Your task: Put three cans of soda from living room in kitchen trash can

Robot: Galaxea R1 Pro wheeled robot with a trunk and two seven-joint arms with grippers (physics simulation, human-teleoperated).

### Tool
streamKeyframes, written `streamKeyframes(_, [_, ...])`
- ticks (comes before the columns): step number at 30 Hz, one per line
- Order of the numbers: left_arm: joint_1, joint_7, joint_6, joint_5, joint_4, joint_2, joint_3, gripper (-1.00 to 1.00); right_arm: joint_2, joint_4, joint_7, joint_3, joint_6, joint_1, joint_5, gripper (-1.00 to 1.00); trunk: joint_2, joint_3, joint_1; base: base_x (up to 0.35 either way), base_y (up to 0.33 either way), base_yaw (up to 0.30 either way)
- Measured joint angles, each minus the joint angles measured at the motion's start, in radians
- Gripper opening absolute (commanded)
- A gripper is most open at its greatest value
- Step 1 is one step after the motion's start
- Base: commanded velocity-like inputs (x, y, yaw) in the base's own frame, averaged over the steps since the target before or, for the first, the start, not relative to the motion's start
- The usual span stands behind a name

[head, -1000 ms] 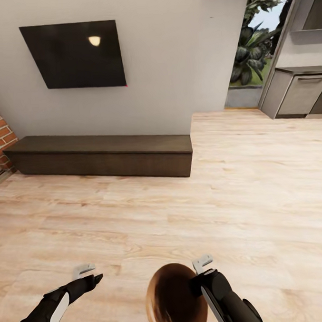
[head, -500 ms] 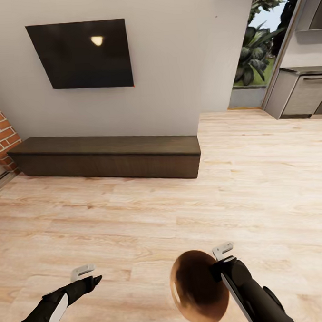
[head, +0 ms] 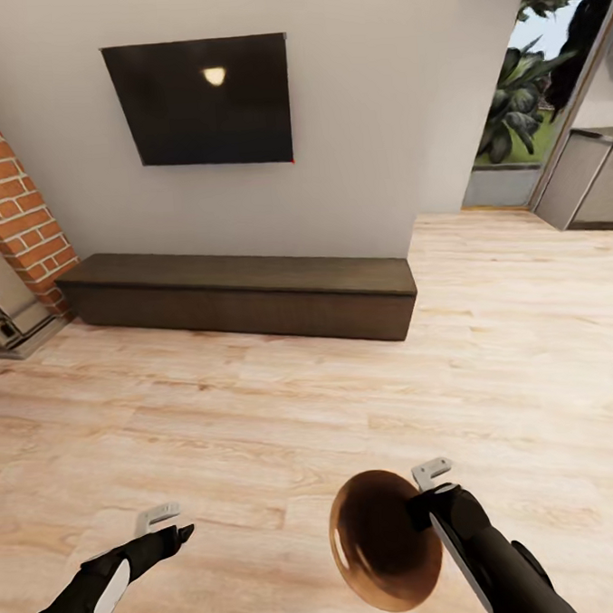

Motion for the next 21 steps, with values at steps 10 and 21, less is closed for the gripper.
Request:
streamKeyframes(10, [0.000,-0.001,0.000,-0.001,0.000,-0.001,-0.001,1.00,0.003,0.000,-0.004,0.006,-0.001,0.000,-0.004,-1.00,0.000,0.000,0.000,0.022,0.199,0.255])
streamKeyframes(21, [0.000,-0.008,0.001,-0.001,0.000,-0.002,-0.002,1.00,0.003,0.004,-0.008,0.014,-0.002,0.000,-0.004,-1.00,0.000,0.000,0.000,0.211,-0.138,0.258])
